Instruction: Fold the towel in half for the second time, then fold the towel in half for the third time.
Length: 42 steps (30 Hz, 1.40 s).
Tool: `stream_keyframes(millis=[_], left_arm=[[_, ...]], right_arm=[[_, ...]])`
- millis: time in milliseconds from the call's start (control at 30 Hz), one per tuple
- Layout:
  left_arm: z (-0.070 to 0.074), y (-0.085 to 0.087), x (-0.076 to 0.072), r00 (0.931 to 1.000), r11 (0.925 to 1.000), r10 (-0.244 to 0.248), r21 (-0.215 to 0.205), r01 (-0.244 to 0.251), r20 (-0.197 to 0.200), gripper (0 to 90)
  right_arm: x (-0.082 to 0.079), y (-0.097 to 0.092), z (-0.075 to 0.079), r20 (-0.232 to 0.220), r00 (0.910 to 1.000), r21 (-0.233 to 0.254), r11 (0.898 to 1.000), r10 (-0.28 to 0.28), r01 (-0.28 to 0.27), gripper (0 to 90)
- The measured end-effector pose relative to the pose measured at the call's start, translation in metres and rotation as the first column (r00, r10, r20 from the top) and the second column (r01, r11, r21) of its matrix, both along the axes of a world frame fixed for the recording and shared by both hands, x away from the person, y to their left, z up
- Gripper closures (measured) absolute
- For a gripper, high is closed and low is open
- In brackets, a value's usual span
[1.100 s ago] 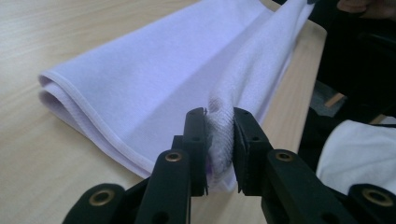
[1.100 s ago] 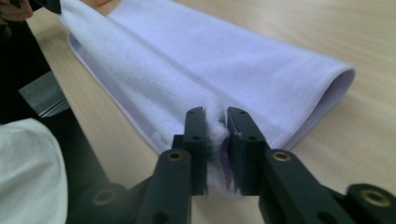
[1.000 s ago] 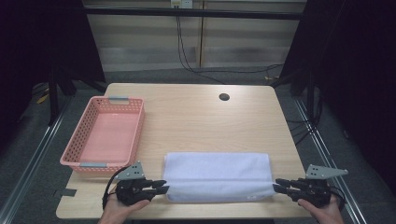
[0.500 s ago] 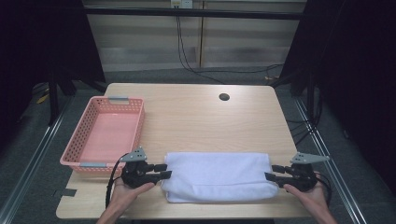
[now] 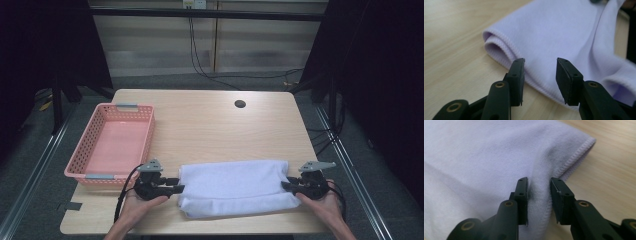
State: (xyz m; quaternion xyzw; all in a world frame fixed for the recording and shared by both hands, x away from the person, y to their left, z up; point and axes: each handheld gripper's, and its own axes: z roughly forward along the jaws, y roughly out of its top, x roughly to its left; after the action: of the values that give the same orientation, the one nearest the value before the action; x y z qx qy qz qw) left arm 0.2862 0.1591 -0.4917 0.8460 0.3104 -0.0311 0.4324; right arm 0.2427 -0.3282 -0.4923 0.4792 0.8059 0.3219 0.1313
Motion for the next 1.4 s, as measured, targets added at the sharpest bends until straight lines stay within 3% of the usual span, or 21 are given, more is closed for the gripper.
stream_keyframes(millis=[67, 167, 233, 367, 500, 567, 633, 733, 800, 933, 1033, 1167, 1267, 1400], left_arm=[[-0.002, -0.009, -0.002, 0.9995, 0.9994, -0.029, 0.018, 0.030, -0.009, 58.2], [-0.004, -0.019, -0.011, 0.9960, 0.9956, -0.083, 0.042, 0.084, -0.033, 58.8], [-0.004, -0.024, -0.015, 0.9945, 0.9928, -0.104, 0.059, 0.105, -0.013, 59.9], [-0.006, -0.038, -0.007, 0.9955, 0.9939, -0.094, 0.057, 0.094, 0.008, 64.5], [-0.008, -0.056, 0.008, 0.9968, 0.9948, -0.077, 0.068, 0.075, 0.022, 63.3], [-0.009, -0.063, 0.017, 0.9980, 0.9968, -0.057, 0.057, 0.056, 0.025, 62.7], [-0.010, -0.065, 0.024, 0.9988, 0.9979, -0.047, 0.046, 0.047, 0.015, 61.9], [-0.010, -0.062, 0.030, 0.9996, 0.9992, -0.029, 0.028, 0.029, 0.000, 57.1], [-0.006, -0.059, 0.031, 0.9999, 0.9999, -0.011, 0.010, 0.011, 0.004, 56.5], [0.000, -0.053, 0.034, 0.9996, 0.9997, 0.008, -0.023, -0.007, 0.026, 55.5], [0.000, -0.048, 0.037, 0.9996, 0.9994, 0.023, -0.025, -0.023, 0.019, 54.2], [-0.002, -0.043, 0.041, 0.9994, 0.9987, 0.034, -0.037, -0.034, 0.009, 53.5], [-0.002, -0.042, 0.042, 0.9992, 0.9984, 0.040, -0.039, -0.040, 0.008, 53.0], [0.000, -0.042, 0.041, 0.9984, 0.9975, 0.053, -0.047, -0.052, 0.021, 52.2]], right_arm=[[0.003, -0.005, 0.000, -0.004, 0.9999, 0.006, 1.000, -0.016, 0.016, 69.9], [-0.008, -0.009, 0.000, -0.008, 0.9999, 0.017, 1.000, -0.007, 0.008, 71.4], [-0.016, -0.012, 0.001, -0.020, 0.9997, 0.019, 1.000, -0.010, 0.011, 71.4], [-0.014, -0.028, 0.000, -0.016, 0.9987, 0.033, 0.998, -0.048, 0.048, 70.5], [0.000, -0.039, 0.000, 0.013, 0.9935, -0.006, 0.994, -0.113, 0.113, 68.1], [0.006, -0.043, 0.000, 0.035, 0.9916, -0.019, 0.992, -0.125, 0.125, 61.9], [0.006, -0.047, 0.006, 0.067, 0.9874, 0.024, 0.990, -0.143, 0.142, 53.8], [-0.005, -0.046, 0.025, 0.140, 0.9784, 0.092, 0.986, -0.152, 0.140, 49.7], [-0.012, -0.038, 0.034, 0.160, 0.9789, 0.119, 0.987, -0.127, 0.108, 49.1], [-0.026, -0.003, 0.045, 0.172, 0.9847, 0.152, 0.988, -0.026, -0.001, 46.4], [-0.030, 0.031, 0.044, 0.146, 0.9866, 0.178, 0.979, 0.072, -0.098, 44.6], [-0.026, 0.063, 0.036, 0.092, 0.9847, 0.226, 0.960, 0.147, -0.165, 41.9], [-0.024, 0.089, 0.028, 0.065, 0.9757, 0.185, 0.958, 0.209, -0.218, 40.6], [-0.023, 0.126, 0.023, 0.050, 0.9561, 0.184, 0.938, 0.289, -0.293, 36.8]])
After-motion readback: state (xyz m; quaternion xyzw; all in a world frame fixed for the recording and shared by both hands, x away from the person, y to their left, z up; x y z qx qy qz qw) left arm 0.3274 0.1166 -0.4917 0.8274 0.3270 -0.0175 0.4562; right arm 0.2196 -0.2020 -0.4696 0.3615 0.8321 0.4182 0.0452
